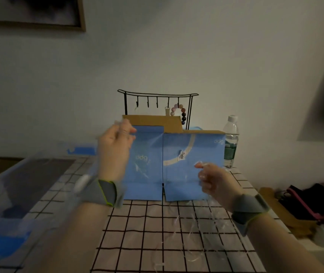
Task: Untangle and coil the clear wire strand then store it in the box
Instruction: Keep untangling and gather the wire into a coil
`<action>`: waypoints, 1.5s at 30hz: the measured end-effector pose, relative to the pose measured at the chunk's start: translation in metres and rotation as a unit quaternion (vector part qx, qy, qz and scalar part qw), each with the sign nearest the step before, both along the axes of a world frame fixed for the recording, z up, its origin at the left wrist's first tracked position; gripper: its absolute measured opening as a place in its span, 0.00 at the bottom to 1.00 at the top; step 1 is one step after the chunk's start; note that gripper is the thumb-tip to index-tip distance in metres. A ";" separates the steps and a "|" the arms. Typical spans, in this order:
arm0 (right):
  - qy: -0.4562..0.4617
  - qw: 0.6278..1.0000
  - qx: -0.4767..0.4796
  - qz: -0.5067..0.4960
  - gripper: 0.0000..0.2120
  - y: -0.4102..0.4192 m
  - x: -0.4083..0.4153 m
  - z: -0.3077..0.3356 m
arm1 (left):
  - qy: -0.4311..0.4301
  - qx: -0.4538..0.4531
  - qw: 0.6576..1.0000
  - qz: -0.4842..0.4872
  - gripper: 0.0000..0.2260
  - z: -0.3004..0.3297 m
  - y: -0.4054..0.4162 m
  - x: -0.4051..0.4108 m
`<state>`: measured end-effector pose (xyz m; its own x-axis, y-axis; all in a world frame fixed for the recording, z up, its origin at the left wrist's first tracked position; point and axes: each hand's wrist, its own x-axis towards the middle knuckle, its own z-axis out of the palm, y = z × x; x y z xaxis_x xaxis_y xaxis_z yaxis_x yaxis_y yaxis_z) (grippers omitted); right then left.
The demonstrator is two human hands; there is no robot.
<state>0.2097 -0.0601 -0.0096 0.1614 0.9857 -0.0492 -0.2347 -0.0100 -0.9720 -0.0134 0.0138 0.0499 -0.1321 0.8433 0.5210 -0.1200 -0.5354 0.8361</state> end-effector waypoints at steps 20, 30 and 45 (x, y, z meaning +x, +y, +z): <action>-0.090 0.995 0.037 0.007 0.16 0.006 -0.009 0.002 | 0.237 -0.106 0.926 -0.273 0.08 -0.060 -0.018 0.026; 0.008 0.993 0.076 0.095 0.18 -0.001 0.025 -0.013 | 0.023 -0.148 0.982 -0.117 0.13 -0.046 0.008 0.011; -0.214 0.976 -0.028 -0.029 0.35 -0.016 0.049 -0.025 | -0.202 -0.146 0.967 -0.052 0.16 -0.019 0.034 0.002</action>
<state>0.2583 -0.0760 -0.0350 0.2341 0.9721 -0.0176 0.1918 -0.0639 -0.9794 -0.0113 0.0479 0.0310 -0.1827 0.9662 0.1818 -0.5092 -0.2512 0.8232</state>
